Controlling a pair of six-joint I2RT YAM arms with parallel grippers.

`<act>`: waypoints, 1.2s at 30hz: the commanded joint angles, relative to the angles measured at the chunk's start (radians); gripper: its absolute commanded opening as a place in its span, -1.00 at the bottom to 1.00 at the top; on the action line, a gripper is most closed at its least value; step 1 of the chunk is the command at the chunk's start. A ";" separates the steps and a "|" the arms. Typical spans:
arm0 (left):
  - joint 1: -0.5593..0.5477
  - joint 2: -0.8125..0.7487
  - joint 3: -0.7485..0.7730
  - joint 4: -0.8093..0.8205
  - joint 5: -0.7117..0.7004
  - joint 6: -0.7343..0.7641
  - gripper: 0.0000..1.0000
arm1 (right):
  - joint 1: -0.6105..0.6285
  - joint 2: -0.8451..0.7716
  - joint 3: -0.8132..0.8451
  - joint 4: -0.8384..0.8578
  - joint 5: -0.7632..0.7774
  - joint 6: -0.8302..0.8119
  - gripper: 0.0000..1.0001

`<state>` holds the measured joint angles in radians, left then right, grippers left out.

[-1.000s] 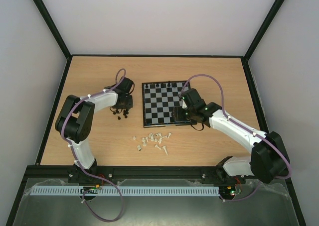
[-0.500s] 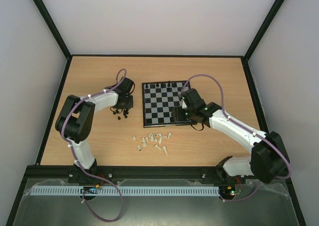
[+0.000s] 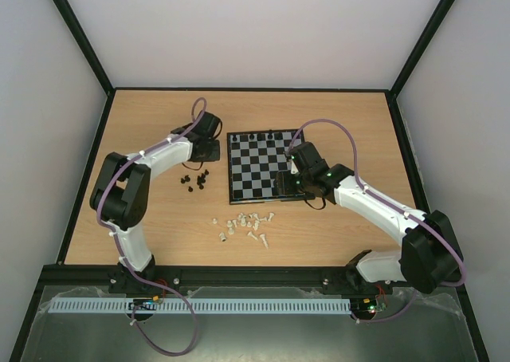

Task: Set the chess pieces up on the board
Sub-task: Place the chess piece on the chessboard.

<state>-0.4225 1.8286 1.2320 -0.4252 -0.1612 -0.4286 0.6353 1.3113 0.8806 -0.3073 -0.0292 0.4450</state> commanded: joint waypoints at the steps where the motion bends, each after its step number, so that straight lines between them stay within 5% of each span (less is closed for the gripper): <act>1: -0.020 0.027 0.069 -0.046 -0.003 0.003 -0.79 | 0.007 0.014 -0.003 0.000 0.008 -0.011 0.12; 16: -0.163 0.245 0.379 -0.126 0.004 -0.008 -0.79 | 0.008 0.014 -0.002 -0.001 0.020 -0.011 0.12; 36: -0.166 0.437 0.573 -0.148 -0.028 -0.020 -0.77 | 0.007 0.017 -0.002 0.003 0.010 -0.013 0.11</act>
<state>-0.5949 2.2333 1.7584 -0.5377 -0.1745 -0.4385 0.6353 1.3132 0.8806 -0.3069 -0.0185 0.4450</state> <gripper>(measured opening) 0.181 0.557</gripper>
